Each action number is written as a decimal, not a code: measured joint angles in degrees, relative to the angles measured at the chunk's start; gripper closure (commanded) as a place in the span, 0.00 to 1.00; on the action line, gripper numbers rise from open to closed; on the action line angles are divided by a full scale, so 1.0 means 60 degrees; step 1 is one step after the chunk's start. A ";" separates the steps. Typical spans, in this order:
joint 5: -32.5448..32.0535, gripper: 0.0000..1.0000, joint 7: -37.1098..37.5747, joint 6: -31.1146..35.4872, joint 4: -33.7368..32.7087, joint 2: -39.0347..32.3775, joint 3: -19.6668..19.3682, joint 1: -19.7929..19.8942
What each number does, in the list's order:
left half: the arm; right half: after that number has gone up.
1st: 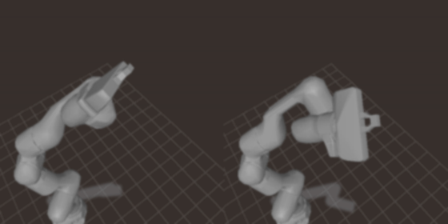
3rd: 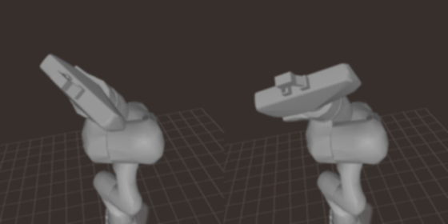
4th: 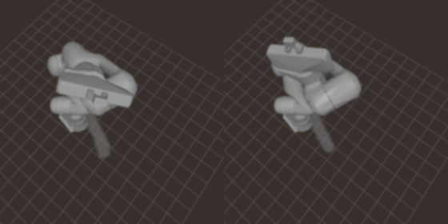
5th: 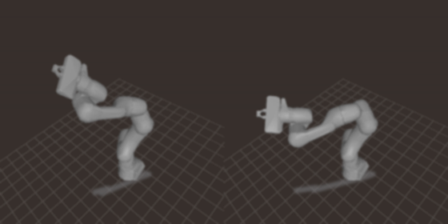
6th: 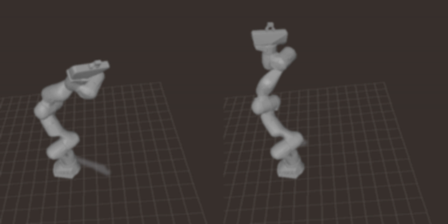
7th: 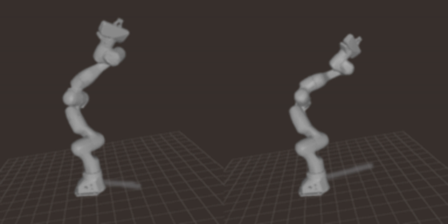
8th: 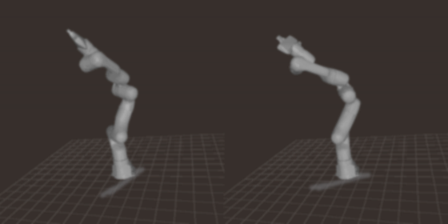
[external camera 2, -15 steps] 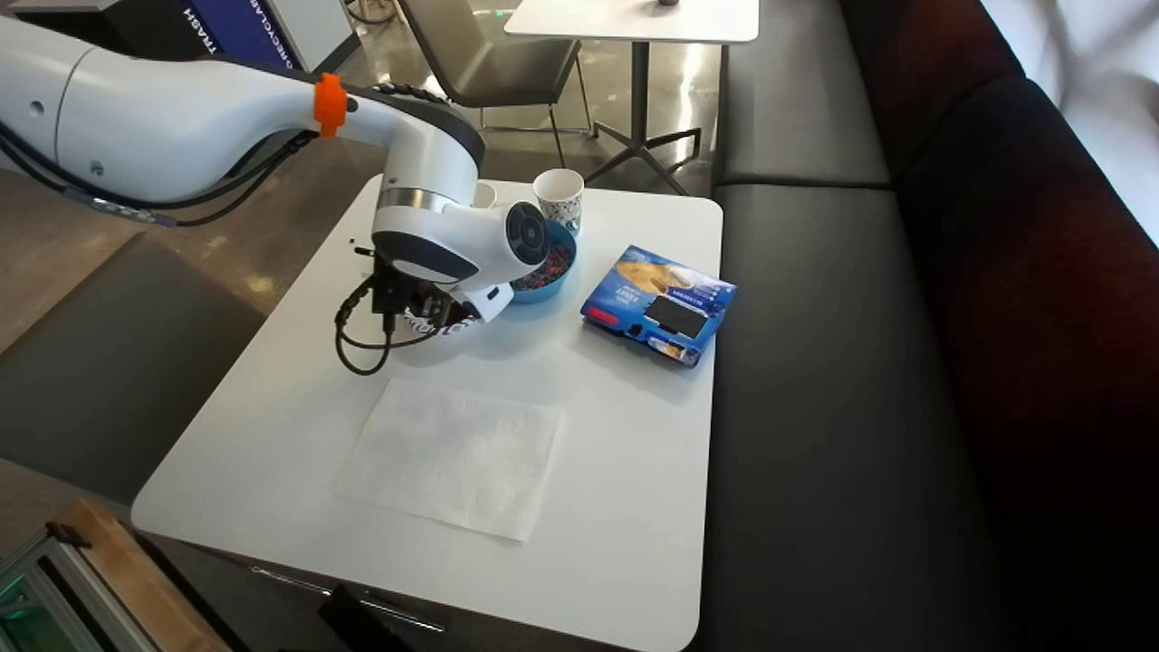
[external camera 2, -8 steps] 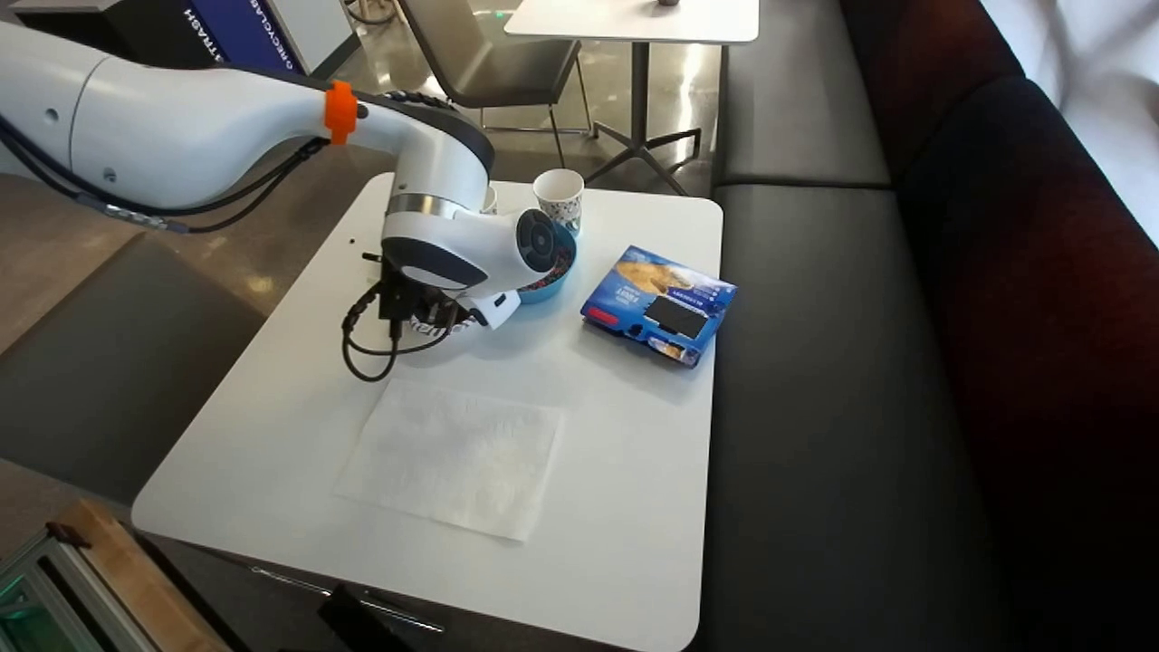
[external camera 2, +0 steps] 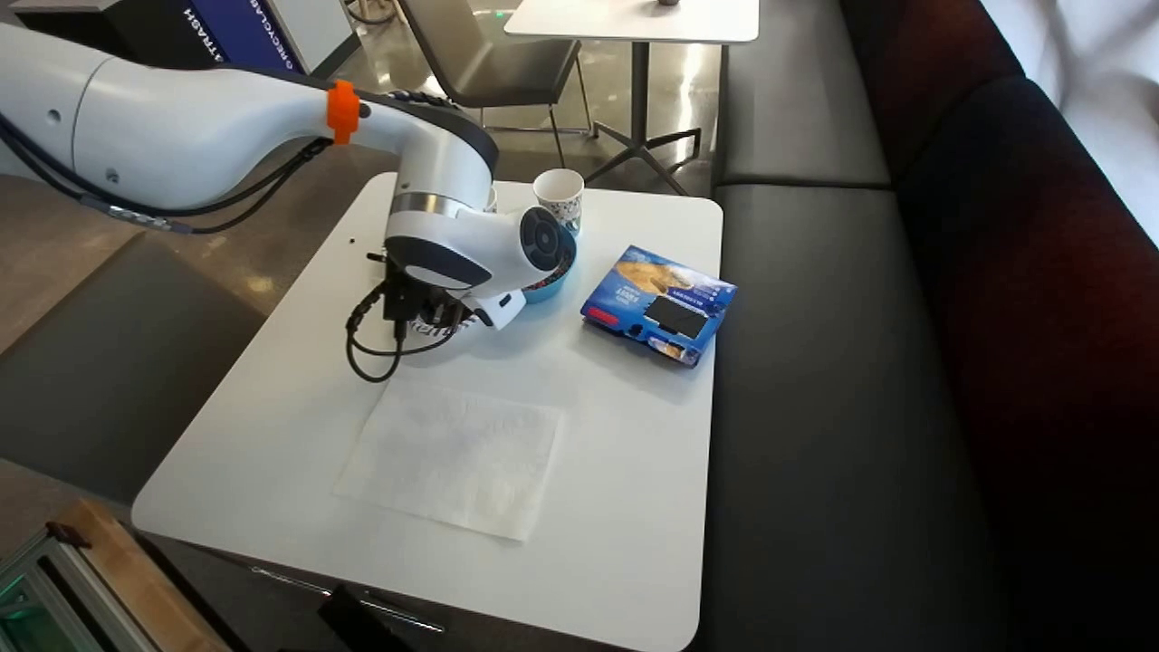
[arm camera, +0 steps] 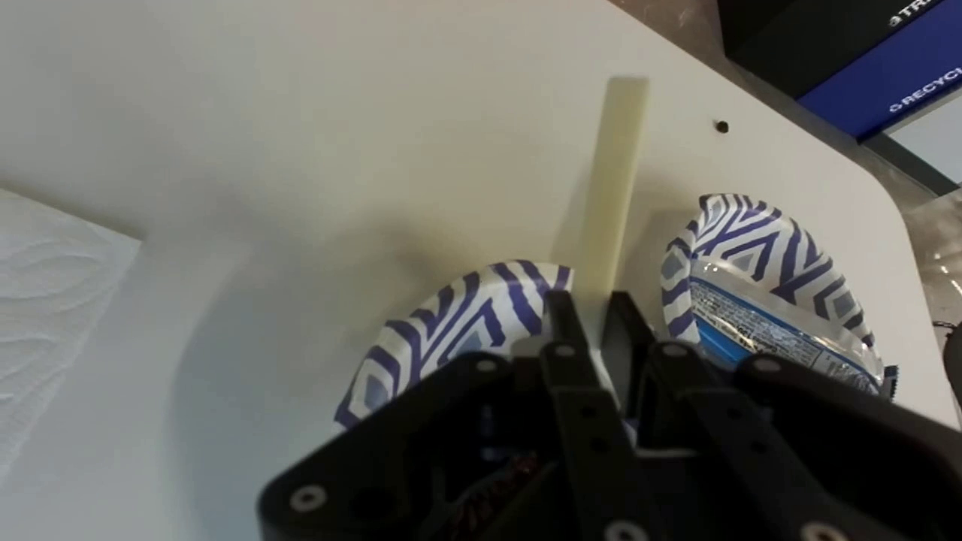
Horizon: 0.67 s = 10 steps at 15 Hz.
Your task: Use the white spoon to place some contents from the black and white bowl into the coffee cup on the left.
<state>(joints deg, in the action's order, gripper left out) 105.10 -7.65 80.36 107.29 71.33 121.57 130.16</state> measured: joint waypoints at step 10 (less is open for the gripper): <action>-0.0099 0.97 0.0502 -0.0145 -0.0046 0.0251 -0.0248 -0.0019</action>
<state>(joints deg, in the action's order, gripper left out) 104.51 -4.64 79.49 107.02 72.84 120.08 130.05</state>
